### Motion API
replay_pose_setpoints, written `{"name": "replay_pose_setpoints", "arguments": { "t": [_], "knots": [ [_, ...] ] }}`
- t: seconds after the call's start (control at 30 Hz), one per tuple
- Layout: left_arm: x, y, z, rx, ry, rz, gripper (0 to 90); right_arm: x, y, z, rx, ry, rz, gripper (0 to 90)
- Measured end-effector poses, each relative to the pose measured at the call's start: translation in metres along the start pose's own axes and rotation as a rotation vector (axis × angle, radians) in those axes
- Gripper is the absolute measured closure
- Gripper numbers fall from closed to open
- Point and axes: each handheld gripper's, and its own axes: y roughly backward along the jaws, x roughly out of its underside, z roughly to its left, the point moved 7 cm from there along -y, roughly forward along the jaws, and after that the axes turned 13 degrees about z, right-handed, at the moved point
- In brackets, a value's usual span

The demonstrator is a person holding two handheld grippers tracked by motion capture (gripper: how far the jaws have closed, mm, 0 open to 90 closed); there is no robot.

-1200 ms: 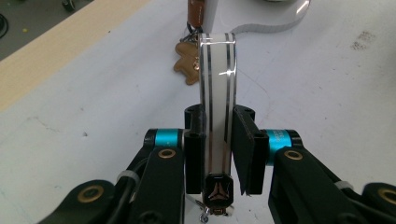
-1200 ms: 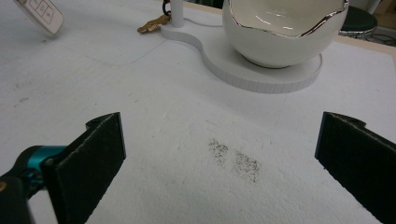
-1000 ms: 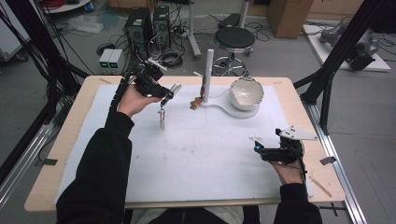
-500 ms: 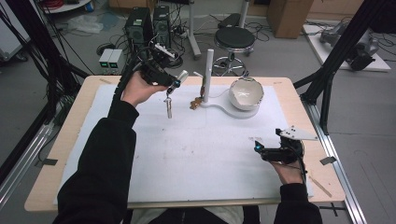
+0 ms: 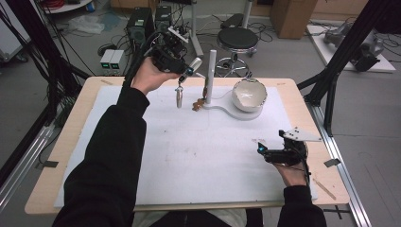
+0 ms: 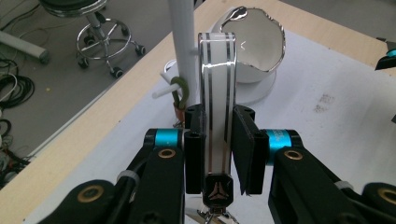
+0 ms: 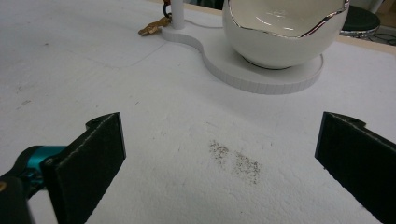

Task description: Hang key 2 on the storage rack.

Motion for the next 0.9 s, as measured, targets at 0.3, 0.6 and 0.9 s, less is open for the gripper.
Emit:
{"name": "replay_pose_setpoints", "arguments": {
  "t": [0.3,0.6,0.9],
  "knots": [
    [-0.027,0.0,-0.01,0.0,-0.032,0.009,75.2,0.0,0.0,0.0,0.003,0.005,-0.001,0.7],
    [-0.054,-0.002,-0.014,0.004,-0.038,-0.015,75.2,0.0,0.0,0.0,0.006,0.012,0.001,0.7],
    [-0.076,-0.015,-0.024,0.001,-0.06,-0.011,75.2,0.0,0.002,0.001,-0.006,0.008,-0.007,0.7]
  ]
}}
